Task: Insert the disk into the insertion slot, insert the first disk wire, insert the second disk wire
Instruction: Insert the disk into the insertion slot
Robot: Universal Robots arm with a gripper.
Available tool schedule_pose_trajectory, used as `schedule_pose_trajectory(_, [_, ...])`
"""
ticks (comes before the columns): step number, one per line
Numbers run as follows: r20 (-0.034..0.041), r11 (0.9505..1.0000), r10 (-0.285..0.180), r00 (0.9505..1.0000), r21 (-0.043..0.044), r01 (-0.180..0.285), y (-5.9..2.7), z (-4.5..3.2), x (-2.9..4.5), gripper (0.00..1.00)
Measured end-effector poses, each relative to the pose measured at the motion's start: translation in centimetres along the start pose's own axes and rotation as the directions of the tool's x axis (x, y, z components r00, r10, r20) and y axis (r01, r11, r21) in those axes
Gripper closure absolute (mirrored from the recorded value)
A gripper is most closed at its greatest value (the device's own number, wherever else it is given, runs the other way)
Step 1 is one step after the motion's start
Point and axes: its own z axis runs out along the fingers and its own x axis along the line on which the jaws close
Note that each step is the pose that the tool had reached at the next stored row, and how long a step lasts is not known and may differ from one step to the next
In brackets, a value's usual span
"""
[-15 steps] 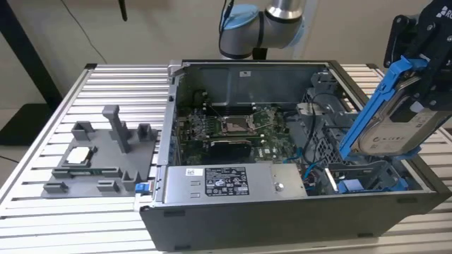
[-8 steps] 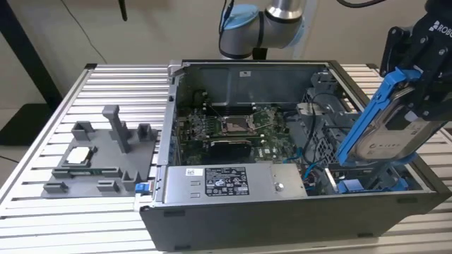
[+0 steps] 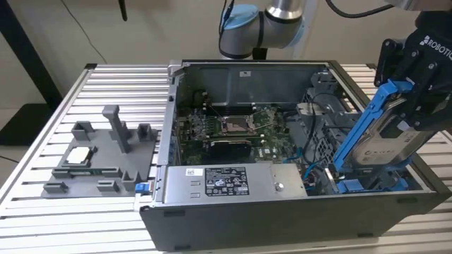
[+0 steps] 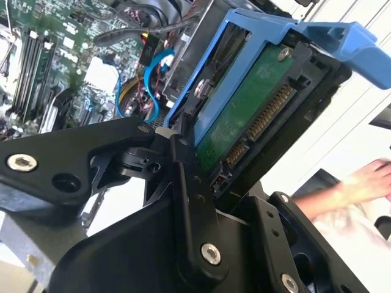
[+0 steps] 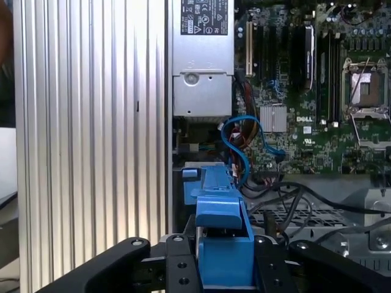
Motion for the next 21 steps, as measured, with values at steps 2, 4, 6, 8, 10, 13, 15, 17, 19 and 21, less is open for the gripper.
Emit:
schedule_pose_trajectory(2, [0.0000, 1.0000, 0.000, 1.0000, 0.0000, 0.000, -0.01, 0.35, 0.00, 0.67])
schedule_pose_trajectory(4, [-0.0001, 1.0000, 0.000, 1.0000, 0.0000, 0.000, -0.02, 0.54, 0.00, 0.67])
schedule_pose_trajectory(6, [-0.0002, 1.0000, 0.000, 1.0000, 0.0000, 0.000, -0.02, 0.55, 0.00, 0.67])
schedule_pose_trajectory(8, [-0.0002, 1.0000, 0.000, 1.0000, 0.0000, 0.000, -0.03, 0.56, 0.00, 0.67])
schedule_pose_trajectory(10, [0.0003, 1.0000, 0.000, 1.0000, 0.0000, 0.000, -0.03, 0.65, -0.01, 0.67])
schedule_pose_trajectory(13, [0.0000, 1.0000, 0.000, 1.0000, -0.0007, 0.000, -0.04, 1.00, -0.01, 0.67])
schedule_pose_trajectory(15, [0.0001, 1.0000, 0.000, 1.0000, -0.0013, 0.000, -0.06, 1.36, -0.02, 0.67])
schedule_pose_trajectory(17, [0.0001, 1.0000, 0.000, 1.0000, -0.0021, 0.000, -0.12, 1.72, -0.02, 0.67])
schedule_pose_trajectory(19, [0.0000, 1.0000, 0.000, 1.0000, -0.0028, 0.000, -0.26, 2.06, -0.03, 0.67])
schedule_pose_trajectory(21, [-0.0002, 1.0000, 0.000, 1.0000, -0.0030, 0.000, -0.47, 2.24, -0.07, 0.67])
